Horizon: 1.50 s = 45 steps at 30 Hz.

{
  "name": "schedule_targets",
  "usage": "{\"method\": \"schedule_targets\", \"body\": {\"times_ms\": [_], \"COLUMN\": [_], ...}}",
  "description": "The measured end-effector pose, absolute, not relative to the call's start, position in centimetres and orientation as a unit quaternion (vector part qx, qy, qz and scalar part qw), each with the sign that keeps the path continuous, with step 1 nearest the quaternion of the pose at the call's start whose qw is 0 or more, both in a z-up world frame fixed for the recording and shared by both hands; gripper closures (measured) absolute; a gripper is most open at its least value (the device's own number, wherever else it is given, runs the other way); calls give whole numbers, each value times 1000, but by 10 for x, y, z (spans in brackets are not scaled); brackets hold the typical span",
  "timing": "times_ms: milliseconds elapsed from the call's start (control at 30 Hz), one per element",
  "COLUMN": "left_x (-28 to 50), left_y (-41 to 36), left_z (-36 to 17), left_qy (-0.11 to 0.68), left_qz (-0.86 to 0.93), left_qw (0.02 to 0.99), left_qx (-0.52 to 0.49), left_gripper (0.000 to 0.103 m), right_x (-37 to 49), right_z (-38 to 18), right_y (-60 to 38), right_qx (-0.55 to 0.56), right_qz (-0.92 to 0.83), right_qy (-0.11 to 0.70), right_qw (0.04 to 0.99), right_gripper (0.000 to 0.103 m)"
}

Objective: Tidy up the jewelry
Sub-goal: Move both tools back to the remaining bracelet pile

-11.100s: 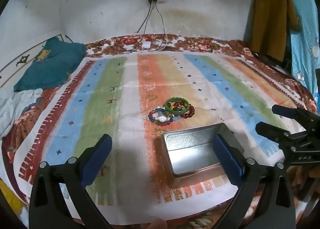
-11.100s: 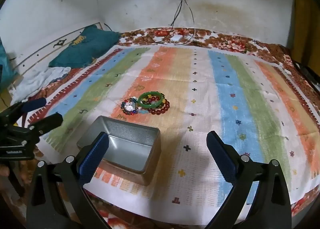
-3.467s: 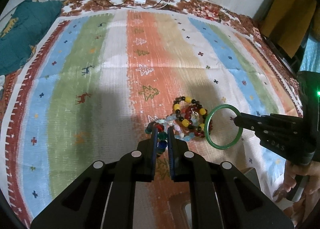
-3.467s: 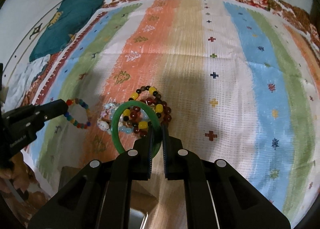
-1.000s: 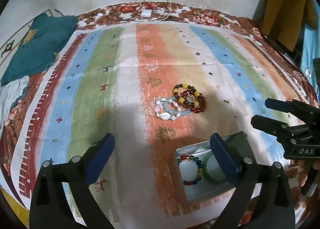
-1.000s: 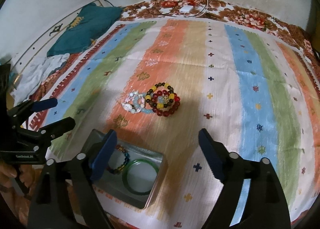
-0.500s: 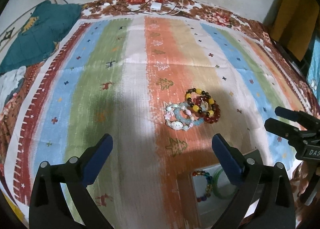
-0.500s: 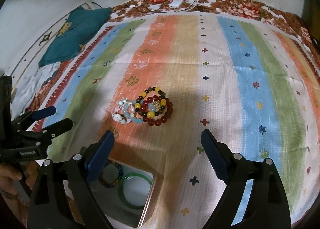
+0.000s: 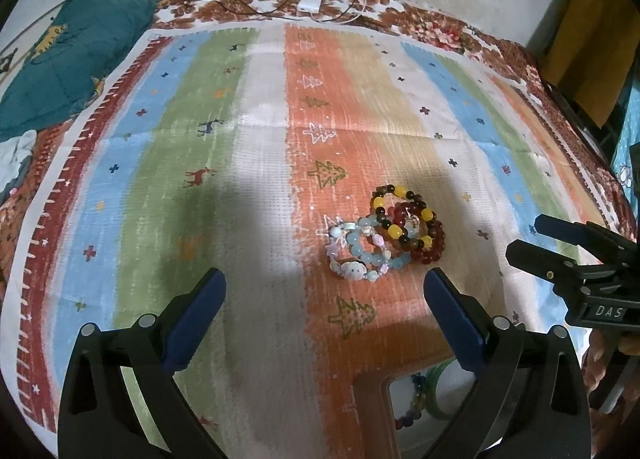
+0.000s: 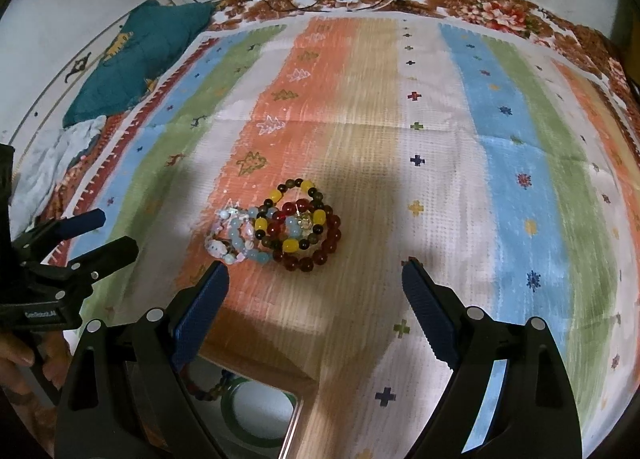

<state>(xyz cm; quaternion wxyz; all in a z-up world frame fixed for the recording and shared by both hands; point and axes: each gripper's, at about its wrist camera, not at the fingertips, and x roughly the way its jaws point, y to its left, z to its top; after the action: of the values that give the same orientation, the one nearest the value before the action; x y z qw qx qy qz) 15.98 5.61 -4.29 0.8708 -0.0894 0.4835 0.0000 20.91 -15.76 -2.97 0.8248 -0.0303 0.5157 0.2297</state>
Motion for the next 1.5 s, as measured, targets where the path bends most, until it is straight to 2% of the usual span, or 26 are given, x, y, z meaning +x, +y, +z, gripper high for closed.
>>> {"method": "schedule_targets", "body": {"times_ms": [800,1500], "left_x": [189,213], "left_y": [51,67], "left_z": [-64,-98], "left_qy": [503,544], "left_qz": [0,8], "left_qw": [863,836], "left_qx": [-51,-68], "left_gripper": [6,7], "right_x": [242,271], "right_z": [-51,-77], "right_y": [-143,-130], "right_qx": [-44,-44], "right_qz": [216,208], "right_qy": [525,548], "right_qw": [822,809], "right_gripper": [14,14]}}
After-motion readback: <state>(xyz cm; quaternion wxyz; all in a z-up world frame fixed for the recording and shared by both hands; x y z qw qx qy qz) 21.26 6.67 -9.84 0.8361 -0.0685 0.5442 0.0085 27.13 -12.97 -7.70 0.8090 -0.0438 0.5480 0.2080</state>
